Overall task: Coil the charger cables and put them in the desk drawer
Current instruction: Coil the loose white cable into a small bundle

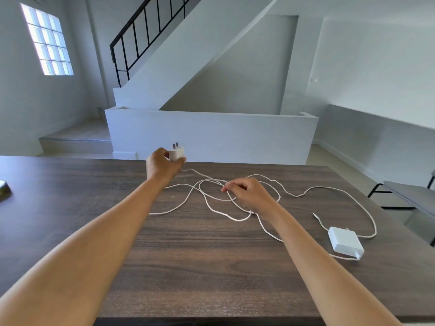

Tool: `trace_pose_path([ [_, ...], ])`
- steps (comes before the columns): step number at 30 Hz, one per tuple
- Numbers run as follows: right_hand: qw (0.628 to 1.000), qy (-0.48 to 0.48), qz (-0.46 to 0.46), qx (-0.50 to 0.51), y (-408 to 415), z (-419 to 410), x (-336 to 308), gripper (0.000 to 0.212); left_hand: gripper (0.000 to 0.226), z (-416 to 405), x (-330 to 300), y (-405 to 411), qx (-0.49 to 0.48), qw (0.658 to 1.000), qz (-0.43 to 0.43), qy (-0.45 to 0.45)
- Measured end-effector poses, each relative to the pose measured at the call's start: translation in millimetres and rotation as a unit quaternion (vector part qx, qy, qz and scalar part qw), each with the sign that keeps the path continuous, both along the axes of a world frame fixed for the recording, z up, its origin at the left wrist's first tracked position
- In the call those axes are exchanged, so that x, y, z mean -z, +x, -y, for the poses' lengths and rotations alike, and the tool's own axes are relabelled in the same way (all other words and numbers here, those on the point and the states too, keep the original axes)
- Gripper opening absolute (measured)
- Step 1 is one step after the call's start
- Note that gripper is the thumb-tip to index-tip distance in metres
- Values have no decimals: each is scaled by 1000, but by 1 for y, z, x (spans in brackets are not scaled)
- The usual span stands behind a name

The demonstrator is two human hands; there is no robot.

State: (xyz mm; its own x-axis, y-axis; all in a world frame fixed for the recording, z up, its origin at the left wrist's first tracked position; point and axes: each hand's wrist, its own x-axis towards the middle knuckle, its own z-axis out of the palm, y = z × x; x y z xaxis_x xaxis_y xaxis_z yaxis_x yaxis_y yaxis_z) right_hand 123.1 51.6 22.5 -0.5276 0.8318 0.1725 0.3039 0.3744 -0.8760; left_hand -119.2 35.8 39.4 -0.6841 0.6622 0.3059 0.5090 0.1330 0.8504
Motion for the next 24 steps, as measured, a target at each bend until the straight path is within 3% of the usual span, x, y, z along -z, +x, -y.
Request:
trace_pose_path([
  [4, 998, 54, 16, 7, -1, 0, -25, 22, 31, 7, -5, -15, 116, 969, -178, -126],
  [8, 991, 131, 12, 24, -13, -10, -45, 23, 33, 17, -5, -21, 220, 927, -229, -201],
  [12, 987, 157, 6, 39, -31, -23, -61, 22, 21, 31, -4, -18, 358, 893, -155, -223],
  [16, 988, 148, 4, 43, -43, -37, -66, 20, 10, 49, -12, -14, 424, 873, -69, -232],
  [20, 992, 113, -20, 47, -52, -50, -57, 17, 21, 62, -20, -12, 483, 837, 47, -251],
  [24, 997, 40, -46, 47, -57, -55, -42, 16, 51, 66, -28, -10, 510, 810, 155, -245],
])
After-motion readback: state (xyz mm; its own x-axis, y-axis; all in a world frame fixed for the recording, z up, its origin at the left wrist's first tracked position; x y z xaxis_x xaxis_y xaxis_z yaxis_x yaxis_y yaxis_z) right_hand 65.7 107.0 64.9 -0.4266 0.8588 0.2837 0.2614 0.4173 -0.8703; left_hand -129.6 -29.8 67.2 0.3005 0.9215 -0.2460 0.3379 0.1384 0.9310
